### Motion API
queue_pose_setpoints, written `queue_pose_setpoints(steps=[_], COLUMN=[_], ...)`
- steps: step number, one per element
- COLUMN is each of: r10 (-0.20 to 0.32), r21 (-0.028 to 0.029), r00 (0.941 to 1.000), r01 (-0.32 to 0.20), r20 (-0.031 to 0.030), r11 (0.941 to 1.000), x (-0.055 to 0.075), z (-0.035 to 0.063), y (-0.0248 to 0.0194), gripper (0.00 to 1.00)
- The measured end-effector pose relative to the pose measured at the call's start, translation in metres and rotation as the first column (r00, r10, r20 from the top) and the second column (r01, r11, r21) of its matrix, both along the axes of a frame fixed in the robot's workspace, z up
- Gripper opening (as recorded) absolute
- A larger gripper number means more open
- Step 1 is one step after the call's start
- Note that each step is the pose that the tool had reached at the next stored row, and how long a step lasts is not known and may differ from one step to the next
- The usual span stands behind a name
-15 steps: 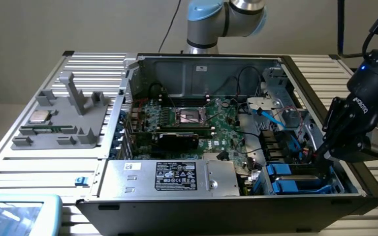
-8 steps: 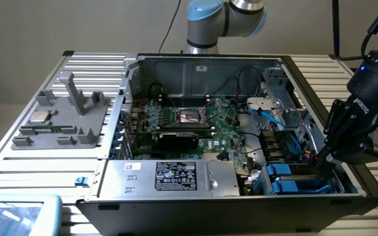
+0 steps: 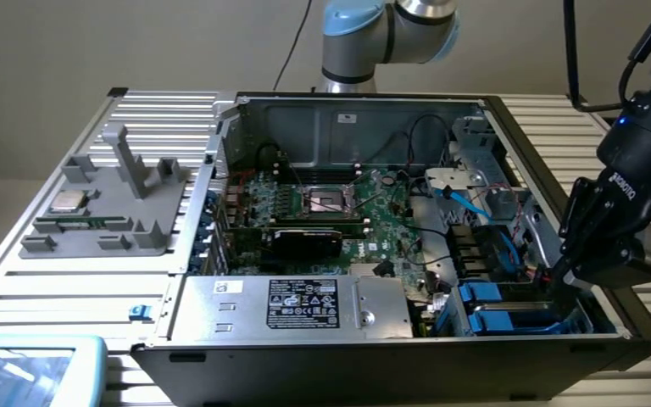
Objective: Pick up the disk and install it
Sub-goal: 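Insert the first disk wire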
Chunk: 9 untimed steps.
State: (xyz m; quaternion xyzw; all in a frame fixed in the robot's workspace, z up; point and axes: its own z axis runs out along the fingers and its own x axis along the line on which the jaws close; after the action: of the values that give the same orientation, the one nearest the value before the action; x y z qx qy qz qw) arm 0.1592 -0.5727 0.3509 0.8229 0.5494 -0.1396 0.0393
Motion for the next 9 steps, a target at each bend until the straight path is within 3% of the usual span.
queue_pose_setpoints(steps=[2, 3, 4, 9], r10=[-0.002, -0.002, -0.003, -0.004], r21=[-0.0206, -0.0287, -0.0333, -0.0359], r00=[1.0, 1.0, 1.0, 1.0], r01=[0.002, 0.002, 0.003, 0.004], r20=[0.0, 0.0001, 0.0001, 0.0], r11=[0.9998, 0.9996, 0.9994, 0.9993], x=[0.0, 0.0, 0.0, 0.0], z=[-0.0002, -0.0002, -0.0001, -0.0001], y=[0.0001, 0.0001, 0.0004, 0.0014], gripper=[0.15, 0.15, 0.15, 0.15])
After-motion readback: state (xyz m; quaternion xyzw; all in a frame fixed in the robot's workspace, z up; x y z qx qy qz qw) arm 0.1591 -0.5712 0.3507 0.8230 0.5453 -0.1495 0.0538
